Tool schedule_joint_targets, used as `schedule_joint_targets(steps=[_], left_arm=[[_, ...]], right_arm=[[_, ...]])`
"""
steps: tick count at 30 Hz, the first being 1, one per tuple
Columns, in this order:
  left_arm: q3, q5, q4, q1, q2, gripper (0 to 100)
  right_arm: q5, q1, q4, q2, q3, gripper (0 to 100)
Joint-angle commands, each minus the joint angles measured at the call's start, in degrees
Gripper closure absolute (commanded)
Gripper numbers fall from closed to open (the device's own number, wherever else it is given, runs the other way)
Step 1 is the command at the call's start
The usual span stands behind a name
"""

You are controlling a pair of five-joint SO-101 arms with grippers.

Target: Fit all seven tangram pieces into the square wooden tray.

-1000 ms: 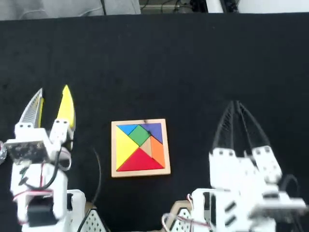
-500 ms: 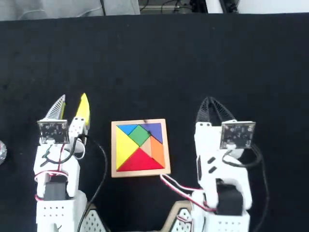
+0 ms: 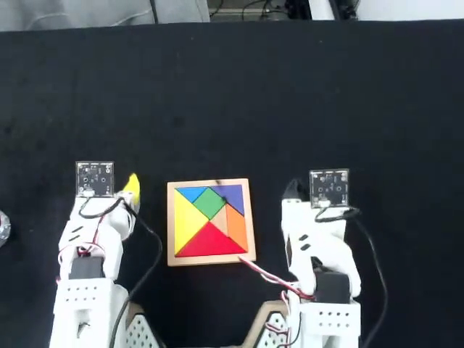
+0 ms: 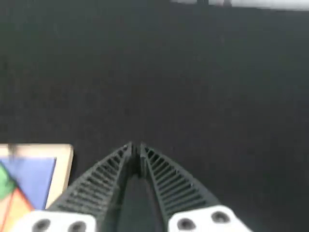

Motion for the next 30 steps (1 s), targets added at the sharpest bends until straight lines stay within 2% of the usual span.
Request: schedule_joint_targets(steps=[1, 4, 12, 14, 19, 21, 26, 30], left_arm=[[0.4, 0.0, 1.2, -1.2, 9.8, 81], [-0.1, 0.0, 1.8, -2.3, 10.0, 81], [0.4, 0.1, 3.3, -2.5, 0.0, 81], [-1.0, 0.1, 9.0, -2.5, -4.9, 81], [-10.2, 0.1, 35.2, -0.9, -22.7, 81], [-10.1, -0.1, 39.8, 0.4, -30.3, 81], [-7.1, -0.1, 35.5, 1.2, -26.5, 81], [-2.5, 0.0, 35.3, 1.3, -26.5, 81]], right_arm=[[0.1, -0.1, 9.7, -4.4, 0.0, 98.3], [0.4, 0.2, 16.5, -4.5, 0.0, 98.3], [0.3, 0.0, 17.1, -4.5, 0.0, 98.3], [0.3, 0.2, 17.1, -4.5, 0.0, 98.3], [0.2, 0.3, 17.1, -4.5, 0.0, 98.3], [0.1, 0.3, 17.1, -4.5, 0.0, 98.3], [0.1, 0.3, 17.1, -4.5, 0.0, 98.3], [0.1, 0.3, 17.3, -4.5, 0.0, 98.3]])
